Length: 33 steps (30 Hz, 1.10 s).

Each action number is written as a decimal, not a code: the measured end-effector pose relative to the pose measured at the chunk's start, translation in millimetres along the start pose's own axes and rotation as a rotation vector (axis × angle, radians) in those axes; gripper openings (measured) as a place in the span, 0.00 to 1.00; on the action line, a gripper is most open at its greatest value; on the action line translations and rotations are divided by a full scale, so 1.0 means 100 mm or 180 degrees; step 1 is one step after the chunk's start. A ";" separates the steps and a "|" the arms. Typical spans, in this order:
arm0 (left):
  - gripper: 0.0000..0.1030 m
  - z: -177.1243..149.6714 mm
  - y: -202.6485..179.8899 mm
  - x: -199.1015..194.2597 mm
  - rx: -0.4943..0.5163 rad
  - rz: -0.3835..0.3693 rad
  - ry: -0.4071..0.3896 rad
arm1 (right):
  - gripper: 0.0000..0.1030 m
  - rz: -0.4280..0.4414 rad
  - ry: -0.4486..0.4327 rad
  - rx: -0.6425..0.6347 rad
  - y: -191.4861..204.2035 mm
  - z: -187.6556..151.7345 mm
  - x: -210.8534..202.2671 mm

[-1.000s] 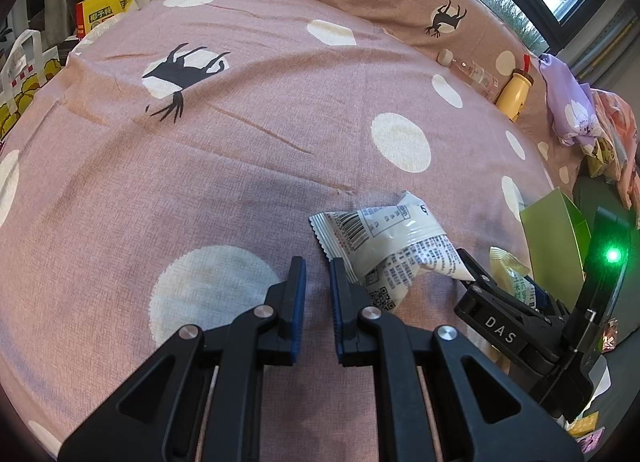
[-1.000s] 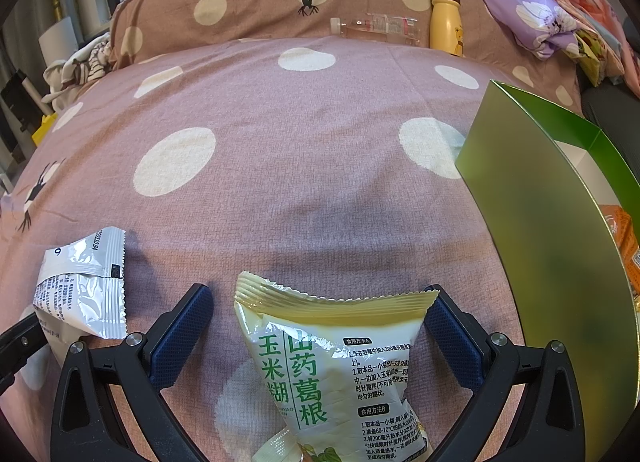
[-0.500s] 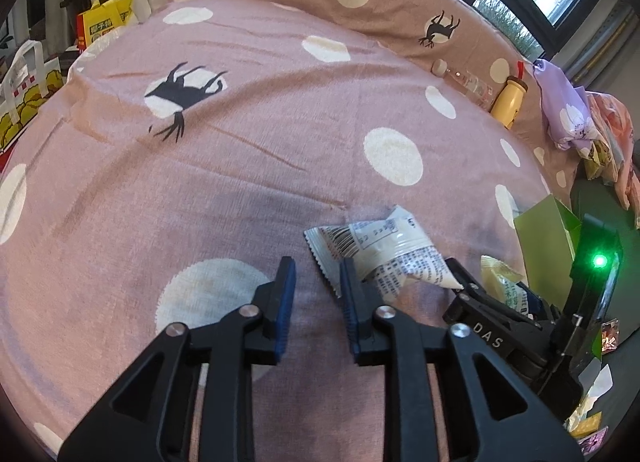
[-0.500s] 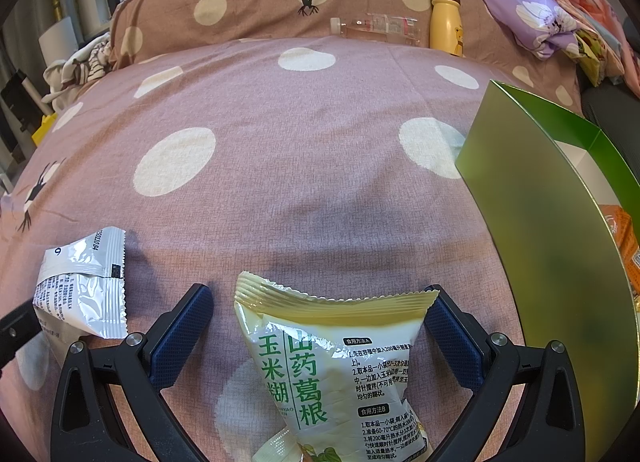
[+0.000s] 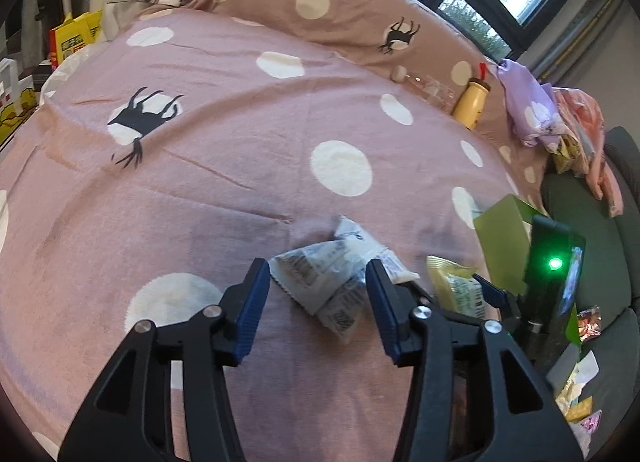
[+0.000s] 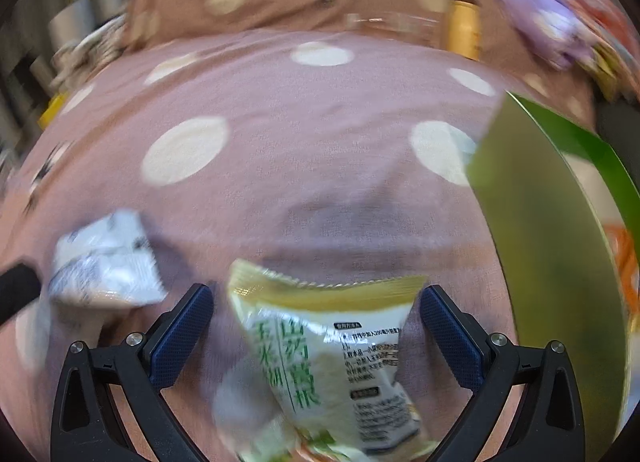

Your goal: Organize snacks

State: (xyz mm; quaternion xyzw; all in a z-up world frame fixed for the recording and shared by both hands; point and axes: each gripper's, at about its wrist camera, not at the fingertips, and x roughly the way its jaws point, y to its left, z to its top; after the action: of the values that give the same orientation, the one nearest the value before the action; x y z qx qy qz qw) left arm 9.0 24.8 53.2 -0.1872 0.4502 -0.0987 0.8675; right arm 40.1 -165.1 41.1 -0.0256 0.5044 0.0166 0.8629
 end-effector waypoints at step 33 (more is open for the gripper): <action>0.25 -0.11 -0.14 0.34 0.0147 -0.0096 0.0345 | 0.54 0.1798 0.0915 -0.0121 0.50 0.53 0.32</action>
State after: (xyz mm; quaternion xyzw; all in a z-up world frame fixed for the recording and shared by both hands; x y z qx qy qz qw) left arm 19.4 -2.4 28.3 -0.1683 0.4912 -0.1321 0.8444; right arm 99.6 -111.3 37.7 0.0973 0.6079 0.2612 0.7435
